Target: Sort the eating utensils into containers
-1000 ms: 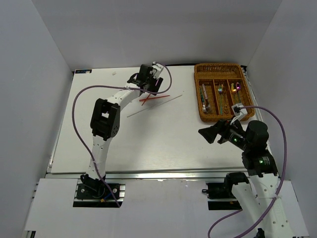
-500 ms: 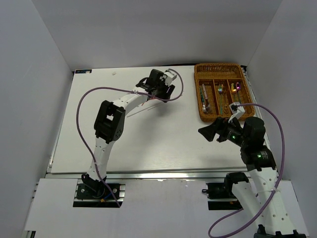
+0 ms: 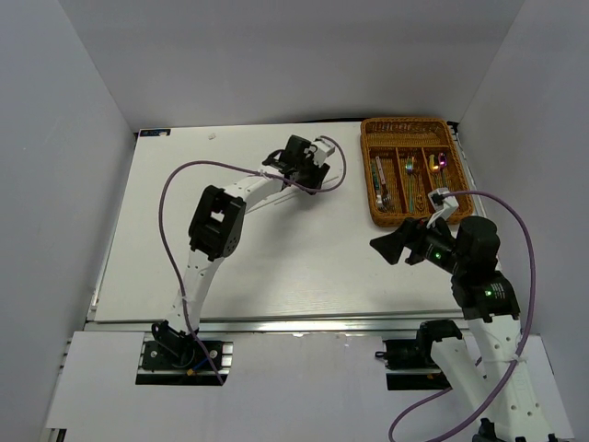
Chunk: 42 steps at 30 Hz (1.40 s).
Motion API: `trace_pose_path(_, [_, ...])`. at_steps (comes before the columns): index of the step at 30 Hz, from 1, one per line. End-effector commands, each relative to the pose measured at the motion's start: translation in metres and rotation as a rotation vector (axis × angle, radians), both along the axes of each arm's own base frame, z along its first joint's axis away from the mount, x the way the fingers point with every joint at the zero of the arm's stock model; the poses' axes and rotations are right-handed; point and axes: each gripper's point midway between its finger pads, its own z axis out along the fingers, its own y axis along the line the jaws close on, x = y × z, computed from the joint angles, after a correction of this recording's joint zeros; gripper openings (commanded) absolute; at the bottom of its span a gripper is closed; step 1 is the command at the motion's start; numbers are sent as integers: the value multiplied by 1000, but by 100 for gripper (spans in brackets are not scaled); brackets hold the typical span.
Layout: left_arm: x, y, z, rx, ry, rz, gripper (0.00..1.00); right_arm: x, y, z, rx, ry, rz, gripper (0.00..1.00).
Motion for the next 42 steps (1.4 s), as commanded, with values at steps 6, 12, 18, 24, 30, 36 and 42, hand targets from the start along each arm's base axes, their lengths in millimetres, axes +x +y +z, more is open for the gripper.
trace_pose_path(6, [3,-28,9,-41,-42,-36,60,-2,2,16,-13,-56,24,86])
trace_pose_path(12, [-1,-32,-5,-37,0,-40,48,-2,3,15,-15,-59,29,86])
trace_pose_path(18, [-10,-31,-14,-17,29,-46,30,-3,3,20,-25,-72,32,84])
trace_pose_path(24, [-33,-27,-25,-6,96,-31,13,-7,6,27,-8,-85,57,84])
trace_pose_path(30, [-74,-26,-23,-17,138,42,0,-9,7,25,-3,-80,62,85])
trace_pose_path(36, [-111,-13,-8,-21,152,227,0,4,1,7,-11,-16,-9,89])
trace_pose_path(42, [-138,-7,20,-18,162,320,0,13,-2,-8,-12,34,-52,89])
